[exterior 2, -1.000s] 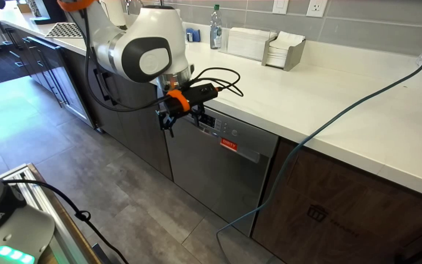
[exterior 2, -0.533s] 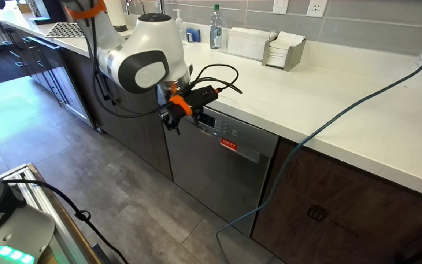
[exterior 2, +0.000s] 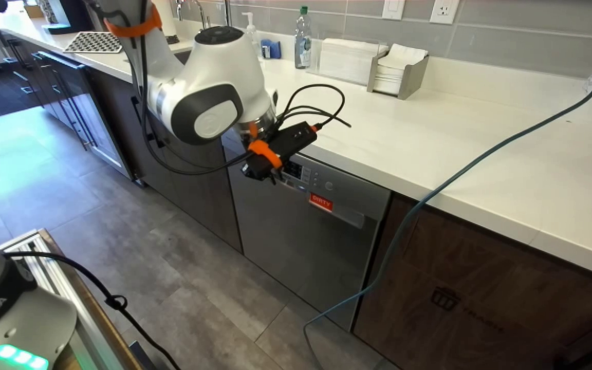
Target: Press the button on the oven
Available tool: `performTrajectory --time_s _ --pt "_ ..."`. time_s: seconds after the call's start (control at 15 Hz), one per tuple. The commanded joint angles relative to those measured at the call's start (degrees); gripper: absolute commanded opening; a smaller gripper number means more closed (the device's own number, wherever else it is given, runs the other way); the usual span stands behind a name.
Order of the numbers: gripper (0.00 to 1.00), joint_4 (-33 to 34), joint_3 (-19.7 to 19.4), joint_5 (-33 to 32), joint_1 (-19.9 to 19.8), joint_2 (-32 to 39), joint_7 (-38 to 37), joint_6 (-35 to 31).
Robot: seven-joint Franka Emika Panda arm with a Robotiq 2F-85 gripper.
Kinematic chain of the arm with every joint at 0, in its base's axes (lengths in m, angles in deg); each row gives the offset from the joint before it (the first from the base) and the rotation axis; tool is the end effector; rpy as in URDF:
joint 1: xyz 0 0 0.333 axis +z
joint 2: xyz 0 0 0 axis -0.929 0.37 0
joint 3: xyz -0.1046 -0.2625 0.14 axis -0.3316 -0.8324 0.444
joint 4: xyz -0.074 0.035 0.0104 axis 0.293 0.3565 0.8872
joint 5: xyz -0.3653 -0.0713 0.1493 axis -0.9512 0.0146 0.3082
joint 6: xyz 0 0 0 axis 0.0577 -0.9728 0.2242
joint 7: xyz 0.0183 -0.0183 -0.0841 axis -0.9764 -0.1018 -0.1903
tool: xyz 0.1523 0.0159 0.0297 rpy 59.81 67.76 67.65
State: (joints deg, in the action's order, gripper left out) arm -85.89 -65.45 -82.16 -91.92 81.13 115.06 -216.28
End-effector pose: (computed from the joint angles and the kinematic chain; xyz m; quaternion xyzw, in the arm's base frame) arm 0.4752 -0.0490 0.1326 0.7892 0.5876 0.1521 0.0931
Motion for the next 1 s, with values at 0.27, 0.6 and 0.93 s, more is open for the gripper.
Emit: performTrajectory --time_s 0.27,0.6,0.93 --pt "0.00 1.01 -1.12 -0.70 -0.12 3.49 1.64 -7.14" --pt "0.00 2.33 -9.18 -14.88 4.77 4.72 -9.02 -9.71" --pt "0.00 3.96 -13.02 -19.66 7.63 6.87 -13.48 -12.06"
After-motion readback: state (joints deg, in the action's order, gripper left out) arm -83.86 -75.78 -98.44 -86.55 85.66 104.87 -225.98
